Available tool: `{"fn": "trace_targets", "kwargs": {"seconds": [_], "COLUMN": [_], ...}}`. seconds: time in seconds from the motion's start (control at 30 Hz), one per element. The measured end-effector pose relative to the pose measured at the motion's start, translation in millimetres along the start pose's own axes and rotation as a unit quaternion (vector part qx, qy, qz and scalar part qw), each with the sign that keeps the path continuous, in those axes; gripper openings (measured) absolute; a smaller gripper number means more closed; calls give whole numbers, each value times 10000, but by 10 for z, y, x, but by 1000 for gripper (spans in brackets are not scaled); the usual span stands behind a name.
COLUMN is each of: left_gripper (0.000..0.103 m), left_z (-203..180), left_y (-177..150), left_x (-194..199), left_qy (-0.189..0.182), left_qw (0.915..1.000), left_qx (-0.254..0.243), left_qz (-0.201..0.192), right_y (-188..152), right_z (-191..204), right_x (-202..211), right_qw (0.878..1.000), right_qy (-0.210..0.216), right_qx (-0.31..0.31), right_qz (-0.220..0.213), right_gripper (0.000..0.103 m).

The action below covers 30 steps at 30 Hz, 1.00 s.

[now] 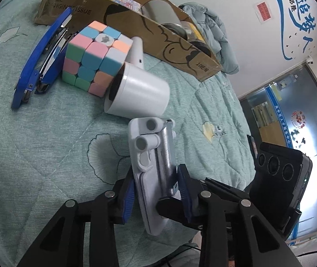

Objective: Organize rigid objects
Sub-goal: 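Grasp the white phone stand with the left gripper and lift it, then carry the phone stand over the cardboard box onto the game box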

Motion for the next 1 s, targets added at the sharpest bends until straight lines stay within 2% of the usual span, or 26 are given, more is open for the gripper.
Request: {"fn": "trace_targets", "kwargs": {"seconds": [0.3,0.6,1.0], "left_gripper": [30,31,31], "left_z": [-211,-425,-532], "left_y": [290,845,1611], "left_x": [304,523,707], "left_qy": [-71,-54,-82], "left_qw": [9987,9942,9903], "left_qx": [-336,-802,-997], "left_qz": [-378,-721,-960], "right_y": [313,881,1585], "right_z": [222,339,298], "right_x": [108,164,159], "right_qw": [9985,9942,9899], "right_qy": [58,-50,-93], "right_qx": [367,670,881], "right_qz": [-411,-835,-1104], "right_gripper": [55,55,55]}}
Point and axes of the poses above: each gripper's, at about its wrist camera, not at the fingertips, and x roughly against the way its jaws point, z to its left, y to its top, the point moved 10 cm from there along -x, roughly the way its jaws point, and after that the axes turned 4 degrees about x, right-handed, at the moved point
